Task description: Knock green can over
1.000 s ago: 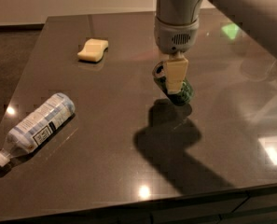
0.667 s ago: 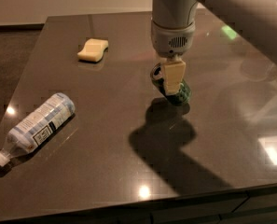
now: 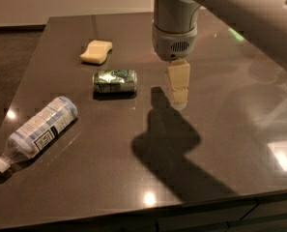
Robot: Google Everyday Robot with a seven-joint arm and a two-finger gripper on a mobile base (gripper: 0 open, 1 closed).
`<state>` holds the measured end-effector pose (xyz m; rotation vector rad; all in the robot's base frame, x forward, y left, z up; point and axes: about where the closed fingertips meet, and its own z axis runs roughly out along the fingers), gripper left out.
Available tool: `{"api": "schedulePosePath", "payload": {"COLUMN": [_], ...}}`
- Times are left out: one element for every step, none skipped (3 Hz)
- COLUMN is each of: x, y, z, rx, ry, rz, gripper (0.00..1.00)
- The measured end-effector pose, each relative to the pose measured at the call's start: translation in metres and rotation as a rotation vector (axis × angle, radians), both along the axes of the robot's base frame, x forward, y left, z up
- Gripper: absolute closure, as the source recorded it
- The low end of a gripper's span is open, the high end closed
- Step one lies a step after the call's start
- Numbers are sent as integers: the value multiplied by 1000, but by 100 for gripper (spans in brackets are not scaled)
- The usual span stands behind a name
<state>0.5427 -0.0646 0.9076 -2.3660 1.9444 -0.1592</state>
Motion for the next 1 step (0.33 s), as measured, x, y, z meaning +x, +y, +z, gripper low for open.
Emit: {"api": "schedulePosePath", "payload": {"x": [0], "y": [0], "z": [0], "rx": [0], "ry": [0], "rz": [0], "gripper": [0]}}
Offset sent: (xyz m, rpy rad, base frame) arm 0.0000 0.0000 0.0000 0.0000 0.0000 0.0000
